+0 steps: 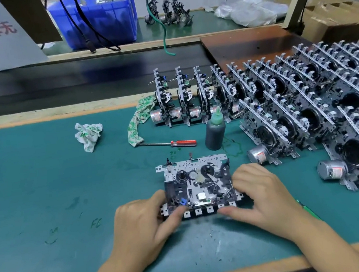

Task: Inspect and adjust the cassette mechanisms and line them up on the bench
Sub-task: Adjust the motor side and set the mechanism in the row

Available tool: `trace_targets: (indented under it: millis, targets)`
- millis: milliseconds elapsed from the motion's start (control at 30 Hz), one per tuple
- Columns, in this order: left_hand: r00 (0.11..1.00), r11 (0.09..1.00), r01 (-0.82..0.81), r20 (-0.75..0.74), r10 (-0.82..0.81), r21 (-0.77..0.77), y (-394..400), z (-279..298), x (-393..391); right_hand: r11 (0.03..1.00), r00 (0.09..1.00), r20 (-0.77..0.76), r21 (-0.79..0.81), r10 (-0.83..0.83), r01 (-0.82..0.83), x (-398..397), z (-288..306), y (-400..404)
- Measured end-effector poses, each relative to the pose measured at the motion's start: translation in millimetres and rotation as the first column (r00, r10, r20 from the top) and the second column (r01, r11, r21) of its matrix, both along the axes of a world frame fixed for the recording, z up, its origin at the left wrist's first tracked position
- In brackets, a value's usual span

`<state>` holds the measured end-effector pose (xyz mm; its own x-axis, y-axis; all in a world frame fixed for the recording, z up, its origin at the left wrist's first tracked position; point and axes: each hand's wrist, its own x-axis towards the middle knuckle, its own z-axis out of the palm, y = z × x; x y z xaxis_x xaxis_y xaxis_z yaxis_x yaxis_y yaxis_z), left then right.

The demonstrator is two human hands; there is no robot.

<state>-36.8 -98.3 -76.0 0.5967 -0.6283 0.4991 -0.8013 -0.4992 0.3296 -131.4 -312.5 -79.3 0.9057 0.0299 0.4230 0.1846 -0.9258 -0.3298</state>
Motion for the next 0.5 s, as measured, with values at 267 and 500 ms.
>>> trace_targets:
  millis: [267,500]
  targets:
    - [0.858,0.873,-0.19,-0.508,-0.074,-0.449,-4,9,-7,0.675,0.945,-0.313,0.678,-0.092,0.29,7,23,18]
    - [0.77,0.895,-0.323,-0.635,0.06,-0.307,-3,13,-1,0.753,0.877,-0.463,0.528,-0.131,0.392,13,37,26]
